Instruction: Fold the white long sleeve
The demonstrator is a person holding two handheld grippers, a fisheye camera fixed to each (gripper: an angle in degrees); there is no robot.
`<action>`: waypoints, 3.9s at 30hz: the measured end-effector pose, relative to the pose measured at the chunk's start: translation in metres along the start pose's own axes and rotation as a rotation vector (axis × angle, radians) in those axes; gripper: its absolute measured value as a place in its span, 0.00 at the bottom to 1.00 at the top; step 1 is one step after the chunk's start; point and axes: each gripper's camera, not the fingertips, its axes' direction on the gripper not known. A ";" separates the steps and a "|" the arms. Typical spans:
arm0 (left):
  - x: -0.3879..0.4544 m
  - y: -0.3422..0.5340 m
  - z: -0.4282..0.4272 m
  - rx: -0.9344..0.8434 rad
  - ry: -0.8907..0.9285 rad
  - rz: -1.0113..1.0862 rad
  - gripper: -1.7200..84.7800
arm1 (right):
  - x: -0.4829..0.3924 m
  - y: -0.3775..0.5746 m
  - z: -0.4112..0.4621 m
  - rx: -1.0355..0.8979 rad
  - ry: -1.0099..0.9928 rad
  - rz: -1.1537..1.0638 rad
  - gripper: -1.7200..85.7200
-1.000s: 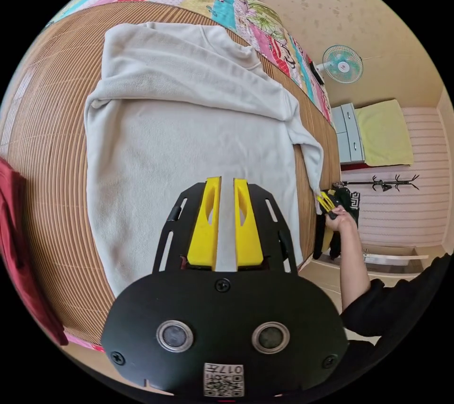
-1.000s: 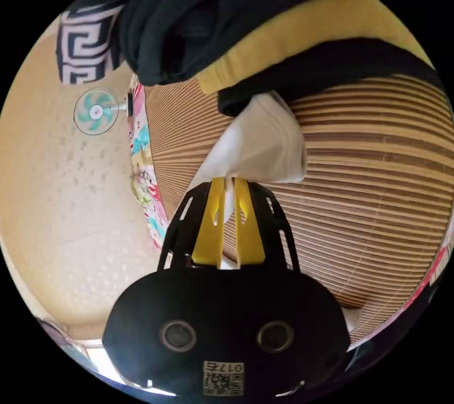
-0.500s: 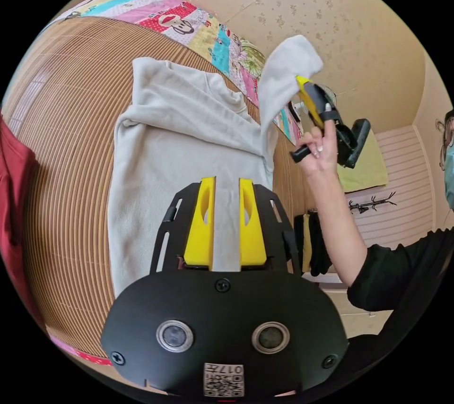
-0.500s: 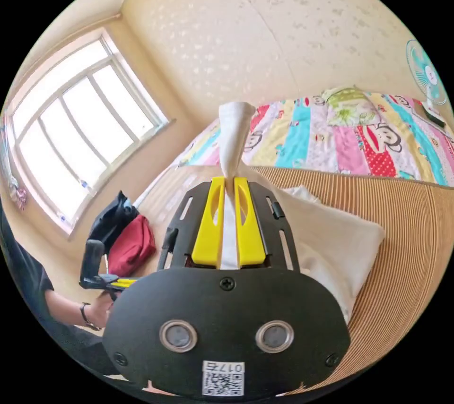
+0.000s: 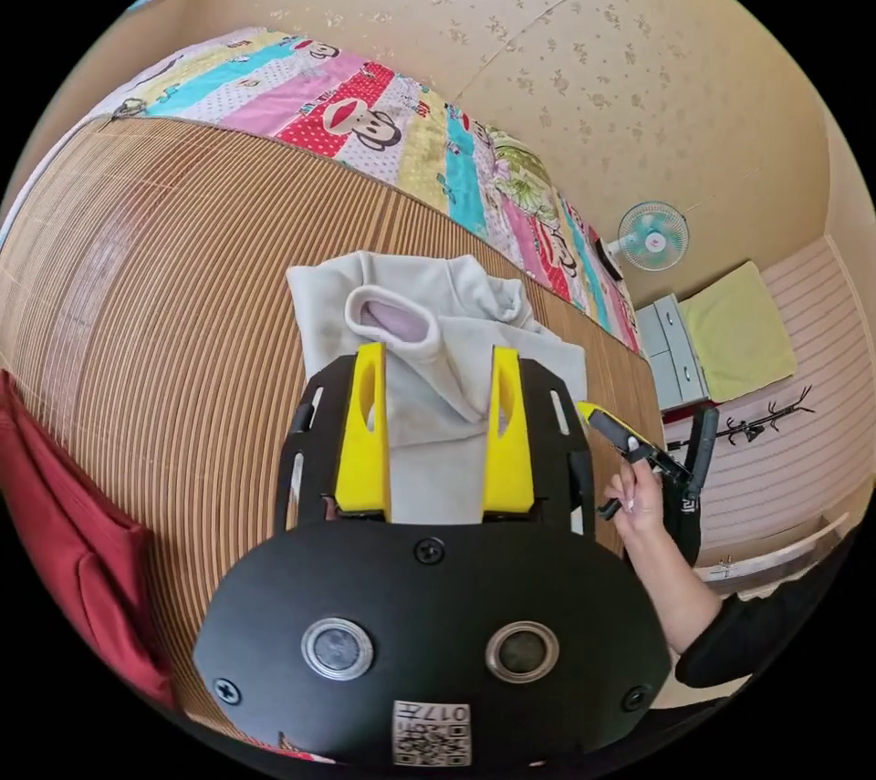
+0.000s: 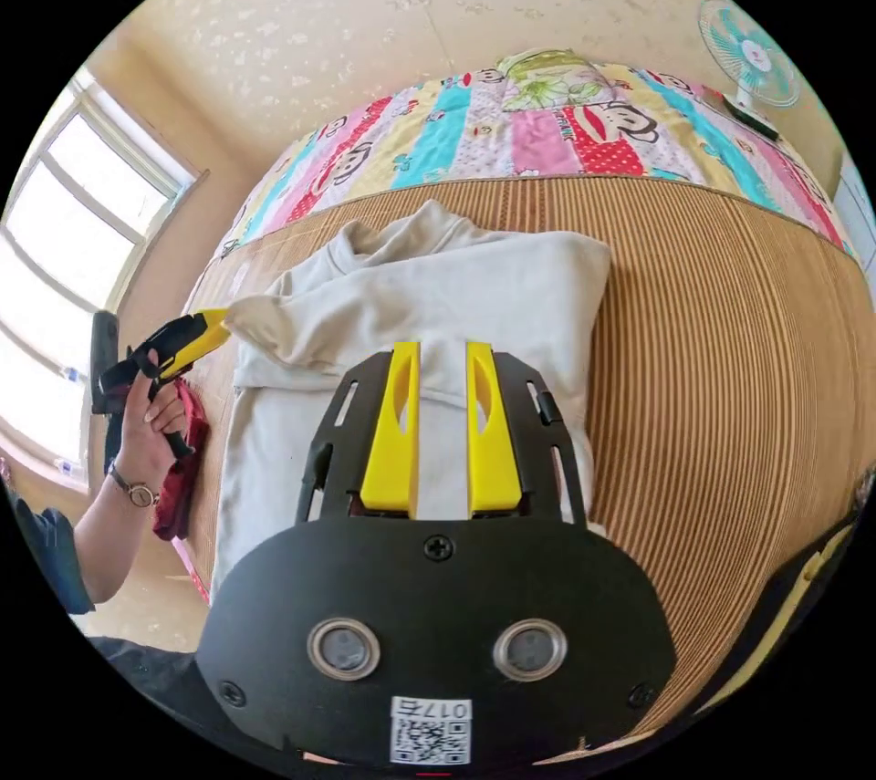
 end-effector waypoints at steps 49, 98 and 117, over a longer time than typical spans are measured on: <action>-0.068 0.222 -0.107 -0.360 0.041 -0.061 0.16 | 0.108 0.073 -0.221 -0.204 -0.114 0.141 0.12; -0.126 0.096 -0.277 0.015 0.987 -0.704 0.06 | 0.280 0.016 -0.518 0.176 -0.843 1.026 0.05; -0.155 -0.024 -0.182 -0.020 0.740 -0.705 0.16 | 0.294 -0.026 -0.268 0.057 -0.549 0.736 0.13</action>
